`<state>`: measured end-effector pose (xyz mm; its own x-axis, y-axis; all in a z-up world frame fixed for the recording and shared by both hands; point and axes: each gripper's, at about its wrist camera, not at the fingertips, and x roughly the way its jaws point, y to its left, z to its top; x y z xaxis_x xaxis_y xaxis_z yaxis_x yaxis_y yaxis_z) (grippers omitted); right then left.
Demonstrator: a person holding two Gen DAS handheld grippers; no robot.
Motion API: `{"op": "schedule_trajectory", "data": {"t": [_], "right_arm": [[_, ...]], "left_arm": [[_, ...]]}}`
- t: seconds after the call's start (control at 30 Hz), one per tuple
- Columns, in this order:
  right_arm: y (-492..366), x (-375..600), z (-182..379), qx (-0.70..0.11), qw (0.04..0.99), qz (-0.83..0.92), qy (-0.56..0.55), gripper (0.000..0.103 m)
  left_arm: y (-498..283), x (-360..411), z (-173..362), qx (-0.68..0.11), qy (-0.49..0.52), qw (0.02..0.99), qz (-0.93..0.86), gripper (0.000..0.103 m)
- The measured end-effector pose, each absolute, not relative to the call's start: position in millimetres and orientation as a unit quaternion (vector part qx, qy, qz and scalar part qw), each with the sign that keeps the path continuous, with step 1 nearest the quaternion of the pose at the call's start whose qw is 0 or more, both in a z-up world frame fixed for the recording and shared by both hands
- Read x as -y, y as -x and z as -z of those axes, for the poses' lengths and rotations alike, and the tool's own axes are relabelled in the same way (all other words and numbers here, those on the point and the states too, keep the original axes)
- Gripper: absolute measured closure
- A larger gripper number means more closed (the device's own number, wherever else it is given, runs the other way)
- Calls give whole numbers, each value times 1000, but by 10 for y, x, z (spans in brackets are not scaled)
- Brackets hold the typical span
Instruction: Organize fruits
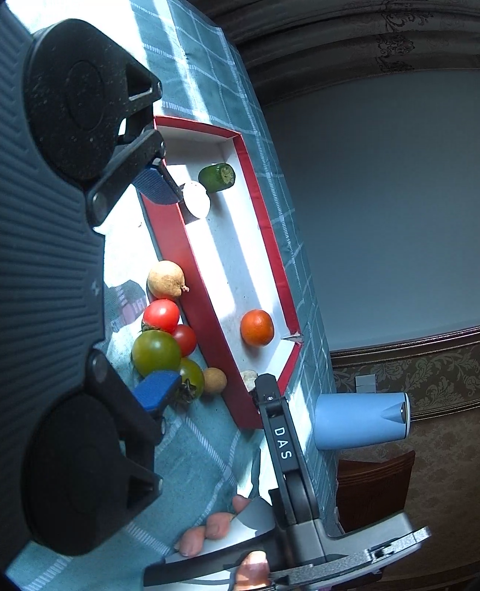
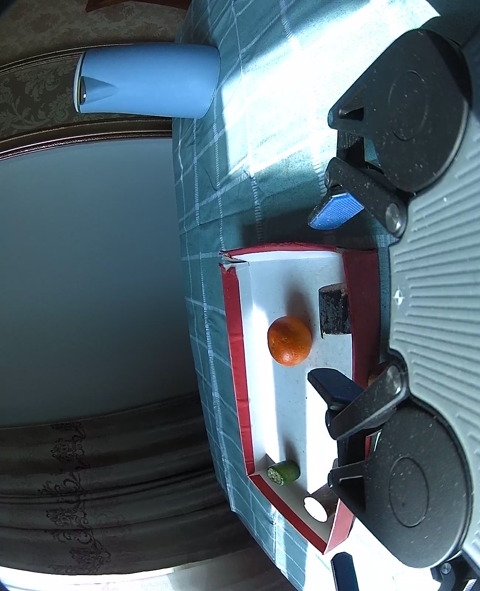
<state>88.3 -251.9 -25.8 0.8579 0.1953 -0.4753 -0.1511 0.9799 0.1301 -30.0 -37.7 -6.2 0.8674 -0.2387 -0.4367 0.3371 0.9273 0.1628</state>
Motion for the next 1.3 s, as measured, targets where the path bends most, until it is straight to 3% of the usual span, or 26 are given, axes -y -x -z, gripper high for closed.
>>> {"op": "schedule_trajectory", "data": {"t": [0.5, 0.6, 0.77, 1.1, 1.17, 1.3], "right_arm": [[-874, 2473, 281, -256, 962, -89, -32, 20], [-873, 2476, 279, -255, 962, -90, -33, 20], [-883, 2471, 288, -259, 961, -89, -31, 20], [-898, 2466, 300, -265, 960, -87, -29, 20], [-904, 2459, 301, -266, 960, -88, -28, 20], [-902, 2455, 306, -266, 960, -88, -27, 20]], "left_arm": [[126, 732, 161, -262, -145, 950, 91, 5], [162, 758, 170, -256, -154, 948, 109, 27], [187, 764, 177, -253, -156, 947, 119, 31], [315, 818, 172, -232, -176, 947, 137, 48], [337, 840, 177, -229, -184, 945, 146, 56], [426, 905, 194, -214, -209, 939, 169, 58]]}}
